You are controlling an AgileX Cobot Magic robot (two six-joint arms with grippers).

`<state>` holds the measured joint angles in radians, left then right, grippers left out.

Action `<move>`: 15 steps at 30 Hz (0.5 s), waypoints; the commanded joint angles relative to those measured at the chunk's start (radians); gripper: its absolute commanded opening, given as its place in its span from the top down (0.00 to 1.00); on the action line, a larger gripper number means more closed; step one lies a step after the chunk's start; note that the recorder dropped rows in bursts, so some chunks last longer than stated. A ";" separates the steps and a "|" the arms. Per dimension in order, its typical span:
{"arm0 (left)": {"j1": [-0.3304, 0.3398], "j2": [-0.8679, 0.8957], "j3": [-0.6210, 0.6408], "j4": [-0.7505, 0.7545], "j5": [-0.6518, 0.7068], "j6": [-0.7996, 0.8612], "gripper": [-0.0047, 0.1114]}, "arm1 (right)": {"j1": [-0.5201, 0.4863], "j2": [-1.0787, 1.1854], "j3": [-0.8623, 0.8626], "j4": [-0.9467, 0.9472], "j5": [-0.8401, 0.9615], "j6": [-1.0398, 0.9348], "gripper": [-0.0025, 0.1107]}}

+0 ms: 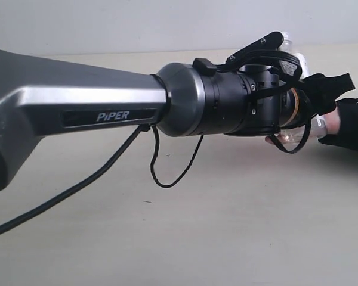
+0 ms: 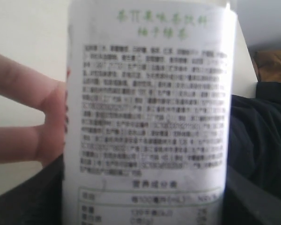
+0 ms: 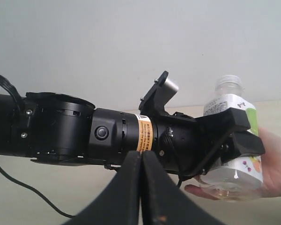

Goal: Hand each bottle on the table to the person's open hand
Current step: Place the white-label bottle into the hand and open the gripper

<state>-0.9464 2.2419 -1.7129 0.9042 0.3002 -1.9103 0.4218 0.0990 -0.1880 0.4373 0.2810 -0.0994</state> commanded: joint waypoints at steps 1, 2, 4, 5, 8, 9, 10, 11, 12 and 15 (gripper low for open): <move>-0.009 -0.001 0.003 -0.029 -0.015 -0.002 0.96 | -0.004 -0.005 0.002 -0.001 -0.014 -0.005 0.98; -0.012 -0.001 0.003 -0.029 -0.015 -0.002 0.95 | -0.004 -0.005 0.002 -0.001 -0.014 -0.005 0.98; -0.012 -0.001 0.003 -0.029 -0.015 -0.002 0.90 | -0.004 -0.005 0.002 -0.001 -0.014 -0.005 0.98; -0.012 -0.001 0.003 -0.029 -0.015 -0.002 0.86 | -0.004 -0.005 0.002 -0.001 -0.014 -0.005 0.98; -0.012 -0.001 0.003 -0.029 -0.027 -0.002 0.69 | -0.004 -0.005 0.002 -0.001 -0.014 -0.005 0.98; -0.012 -0.001 0.003 -0.029 -0.038 -0.001 0.63 | -0.004 -0.005 0.002 -0.001 -0.014 -0.005 0.98; -0.012 -0.001 0.003 -0.029 -0.057 0.005 0.56 | -0.004 -0.005 0.002 -0.001 -0.014 -0.005 0.98; -0.012 -0.001 0.003 -0.029 -0.077 0.023 0.49 | -0.004 -0.005 0.002 -0.001 -0.014 -0.005 0.98; -0.012 -0.001 0.003 -0.029 -0.090 0.045 0.43 | -0.004 -0.005 0.002 -0.001 -0.014 -0.005 0.98; -0.012 -0.001 0.003 -0.029 -0.102 0.075 0.30 | -0.004 -0.005 0.002 -0.001 -0.014 -0.005 0.98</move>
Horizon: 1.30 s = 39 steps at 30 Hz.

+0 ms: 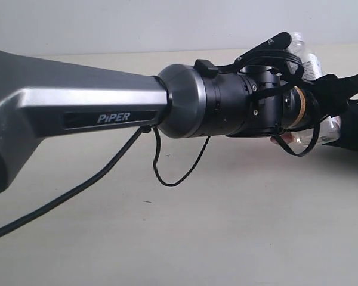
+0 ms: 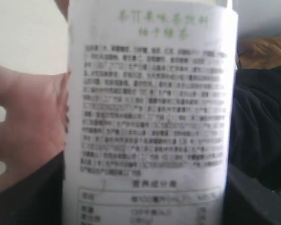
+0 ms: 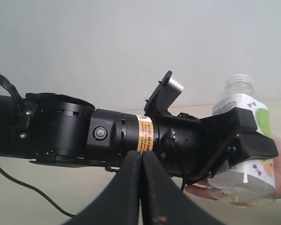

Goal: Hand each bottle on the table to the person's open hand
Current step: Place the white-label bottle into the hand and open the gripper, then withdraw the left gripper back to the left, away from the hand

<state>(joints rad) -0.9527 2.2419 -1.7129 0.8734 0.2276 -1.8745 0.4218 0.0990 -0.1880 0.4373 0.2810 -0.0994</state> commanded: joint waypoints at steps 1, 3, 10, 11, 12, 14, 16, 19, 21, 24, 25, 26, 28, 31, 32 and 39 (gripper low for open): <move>-0.006 -0.001 0.003 0.002 -0.030 0.039 0.25 | -0.004 -0.005 0.002 -0.001 -0.014 -0.005 0.98; -0.006 -0.001 0.003 0.002 -0.030 0.039 0.22 | -0.004 -0.005 0.002 -0.001 -0.014 -0.005 0.98; -0.006 -0.001 0.003 0.005 -0.011 0.062 0.22 | -0.004 -0.005 0.002 -0.001 -0.014 -0.005 0.98; -0.006 -0.001 0.003 0.005 -0.004 0.062 0.22 | -0.004 -0.005 0.002 -0.001 -0.014 -0.005 0.98; -0.006 -0.005 0.003 0.005 -0.002 0.062 0.22 | -0.004 -0.005 0.002 -0.001 -0.014 -0.005 0.98; -0.006 -0.011 0.003 0.005 0.003 0.062 0.22 | -0.004 -0.005 0.002 -0.001 -0.014 -0.005 0.98; -0.006 -0.018 0.003 0.005 0.010 0.064 0.22 | -0.004 -0.005 0.002 -0.001 -0.014 -0.005 0.98; -0.006 -0.028 0.003 0.005 0.043 0.067 0.22 | -0.004 -0.005 0.002 -0.001 -0.014 -0.005 0.98; -0.006 -0.030 0.003 0.003 0.062 0.067 0.22 | -0.004 -0.005 0.002 -0.001 -0.014 -0.005 0.98; -0.006 -0.031 0.003 -0.015 0.088 0.097 0.22 | -0.004 -0.005 0.002 -0.001 -0.014 -0.005 0.98; -0.006 -0.031 0.003 -0.047 0.099 0.135 0.22 | -0.004 -0.005 0.002 -0.001 -0.014 -0.005 0.98; -0.006 -0.031 0.003 -0.088 0.119 0.181 0.22 | -0.004 -0.005 0.002 -0.001 -0.014 -0.005 0.98; -0.006 -0.031 0.003 -0.153 0.156 0.253 0.22 | -0.004 -0.005 0.002 -0.001 -0.014 -0.005 0.98; -0.006 -0.033 0.003 -0.220 0.192 0.332 0.22 | -0.004 -0.005 0.002 -0.001 -0.014 -0.005 0.98; -0.006 -0.033 0.003 -0.231 0.202 0.351 0.22 | -0.004 -0.005 0.002 -0.001 -0.014 -0.005 0.98; -0.006 -0.054 0.003 -0.263 0.246 0.415 0.22 | -0.004 -0.005 0.002 -0.001 -0.014 -0.005 0.98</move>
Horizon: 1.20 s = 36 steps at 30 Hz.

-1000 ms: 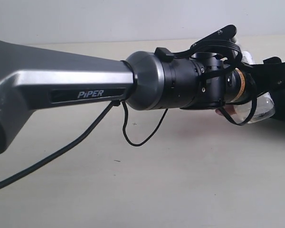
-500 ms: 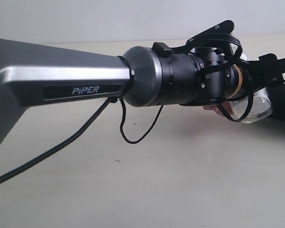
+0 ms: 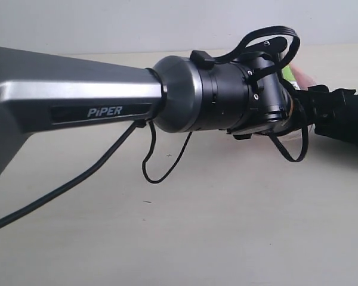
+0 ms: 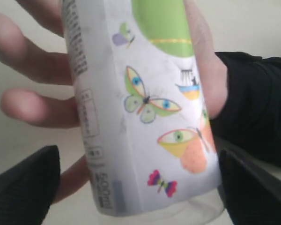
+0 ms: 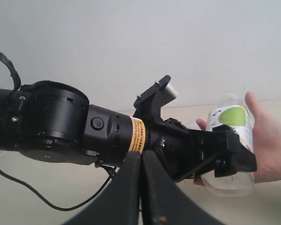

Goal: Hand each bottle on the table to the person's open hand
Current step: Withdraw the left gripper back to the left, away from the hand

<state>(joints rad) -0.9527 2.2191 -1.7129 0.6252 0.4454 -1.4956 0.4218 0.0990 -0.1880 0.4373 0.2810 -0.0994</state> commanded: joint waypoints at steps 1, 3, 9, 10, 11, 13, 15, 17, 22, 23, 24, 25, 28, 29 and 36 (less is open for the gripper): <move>-0.006 -0.039 0.003 -0.015 0.033 0.044 0.22 | -0.004 -0.005 0.002 -0.001 -0.014 -0.005 0.98; -0.006 -0.052 0.003 -0.020 0.043 0.060 0.22 | -0.004 -0.005 0.002 -0.001 -0.014 -0.005 0.98; -0.006 -0.091 0.003 -0.016 0.068 0.086 0.22 | -0.004 -0.005 0.002 -0.001 -0.014 -0.005 0.98; -0.004 -0.100 0.003 -0.004 0.077 0.092 0.22 | -0.004 -0.005 0.002 -0.001 -0.014 -0.005 0.98; -0.004 -0.109 0.003 -0.003 0.088 0.107 0.22 | -0.004 -0.005 0.002 -0.001 -0.014 -0.005 0.98; 0.001 -0.128 0.003 -0.003 0.110 0.149 0.22 | -0.004 -0.005 0.002 -0.001 -0.014 -0.005 0.98; 0.009 -0.149 0.003 -0.005 0.143 0.180 0.22 | -0.004 -0.005 0.002 -0.001 -0.014 -0.005 0.98; 0.017 -0.172 0.003 -0.007 0.186 0.228 0.22 | -0.004 -0.005 0.002 -0.001 -0.014 -0.005 0.98; 0.054 -0.230 0.003 -0.015 0.321 0.370 0.24 | -0.004 -0.005 0.002 -0.001 -0.014 -0.005 0.98; 0.062 -0.239 0.003 -0.018 0.347 0.409 0.27 | -0.004 -0.005 0.002 -0.001 -0.014 -0.005 0.98; 0.071 -0.249 0.003 -0.027 0.377 0.447 0.33 | -0.004 -0.005 0.002 -0.001 -0.014 -0.005 0.98; 0.078 -0.257 0.003 -0.032 0.399 0.465 0.39 | -0.004 -0.005 0.002 -0.001 -0.014 -0.005 0.98; 0.102 -0.280 0.003 -0.031 0.488 0.498 0.72 | -0.004 -0.005 0.002 -0.001 -0.014 -0.005 0.98; 0.108 -0.289 0.003 -0.017 0.526 0.498 0.90 | -0.004 -0.005 0.002 -0.001 -0.014 -0.005 0.98; 0.086 -0.348 0.105 0.102 0.541 0.575 0.96 | -0.004 -0.005 0.002 -0.001 -0.014 -0.005 0.98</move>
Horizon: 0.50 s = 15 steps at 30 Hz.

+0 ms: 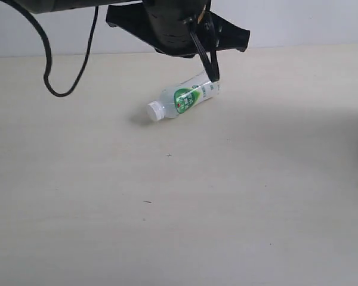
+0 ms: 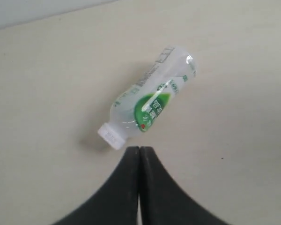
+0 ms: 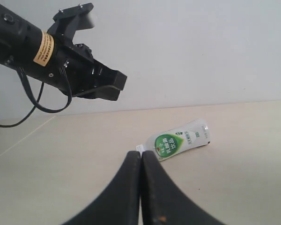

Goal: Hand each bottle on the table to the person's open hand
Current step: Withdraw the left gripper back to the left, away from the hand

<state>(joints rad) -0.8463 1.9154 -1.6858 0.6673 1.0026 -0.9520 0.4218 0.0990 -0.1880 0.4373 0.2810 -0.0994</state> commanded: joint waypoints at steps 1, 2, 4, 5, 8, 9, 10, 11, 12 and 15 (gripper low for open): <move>-0.023 -0.056 0.109 0.068 -0.034 0.031 0.96 | -0.004 -0.005 0.002 -0.001 -0.014 -0.005 0.98; -0.031 -0.078 0.162 0.082 -0.060 0.033 0.96 | -0.004 -0.005 0.002 -0.001 -0.014 -0.005 0.98; -0.040 -0.118 0.252 0.112 -0.106 0.017 0.96 | -0.004 -0.005 0.002 -0.001 -0.014 -0.005 0.98; -0.042 -0.146 0.306 0.125 -0.139 0.001 0.96 | -0.004 -0.005 0.002 -0.001 -0.014 -0.005 0.98; -0.045 -0.245 0.470 0.132 -0.259 -0.042 0.96 | -0.004 -0.005 0.002 -0.001 -0.014 -0.005 0.98; -0.045 -0.285 0.535 0.135 -0.319 -0.067 0.96 | -0.004 -0.005 0.002 -0.001 -0.014 -0.005 0.98; -0.045 -0.329 0.603 0.143 -0.393 -0.085 0.96 | -0.004 -0.005 0.002 -0.001 -0.014 -0.005 0.98; -0.045 -0.371 0.671 0.157 -0.474 -0.111 0.96 | -0.004 -0.005 0.002 -0.001 -0.014 -0.005 0.98; -0.045 -0.406 0.725 0.179 -0.538 -0.132 0.96 | -0.004 -0.005 0.002 -0.001 -0.014 -0.005 0.98; -0.045 -0.534 0.899 0.320 -0.740 -0.229 0.96 | -0.004 -0.005 0.002 -0.001 -0.014 -0.005 0.98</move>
<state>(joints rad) -0.8868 1.4789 -0.9109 0.8742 0.4423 -1.0981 0.4218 0.0990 -0.1880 0.4373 0.2810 -0.0994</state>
